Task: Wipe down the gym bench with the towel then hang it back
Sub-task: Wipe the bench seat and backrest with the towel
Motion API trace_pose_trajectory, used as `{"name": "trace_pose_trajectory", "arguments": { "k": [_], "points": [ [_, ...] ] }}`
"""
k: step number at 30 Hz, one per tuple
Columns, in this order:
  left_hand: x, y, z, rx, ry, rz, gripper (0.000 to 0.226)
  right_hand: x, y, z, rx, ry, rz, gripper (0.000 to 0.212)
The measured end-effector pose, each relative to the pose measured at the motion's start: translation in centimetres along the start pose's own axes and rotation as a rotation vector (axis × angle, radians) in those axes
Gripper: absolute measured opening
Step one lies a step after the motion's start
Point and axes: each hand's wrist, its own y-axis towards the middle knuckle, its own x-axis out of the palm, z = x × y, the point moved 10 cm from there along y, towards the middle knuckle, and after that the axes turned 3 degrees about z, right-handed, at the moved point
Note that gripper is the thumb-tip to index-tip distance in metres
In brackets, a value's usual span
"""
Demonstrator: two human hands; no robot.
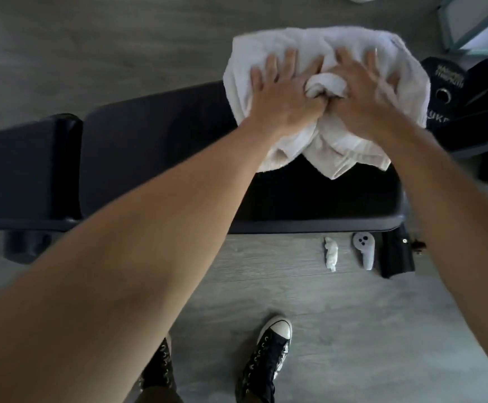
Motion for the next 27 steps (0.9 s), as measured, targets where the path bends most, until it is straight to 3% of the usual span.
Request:
{"name": "trace_pose_trajectory", "arguments": {
  "k": [6,10,15,19,23,27],
  "points": [
    [3.1,-7.8,3.1,0.098,-0.024,0.150,0.075,-0.3,-9.3,0.8,0.042,0.039,0.025,0.043],
    [5.1,-12.6,4.6,0.171,-0.018,0.055,0.074,0.2,-15.9,2.0,0.175,0.089,0.047,0.034],
    [2.4,-6.2,4.0,0.116,0.125,-0.047,0.074,-0.4,-9.2,1.8,0.090,0.009,0.042,0.044],
    [1.0,-2.9,4.9,0.075,0.053,-0.077,0.067,-1.6,-3.9,4.2,0.137,0.087,0.067,0.049],
    [3.2,-7.4,5.0,0.153,0.089,-0.001,0.075,-0.4,-10.6,2.5,0.142,0.079,0.079,0.041],
    [5.2,-13.7,4.1,0.232,0.065,-0.030,0.082,1.6,-17.8,1.2,0.228,0.011,0.055,0.034]
  ]
}}
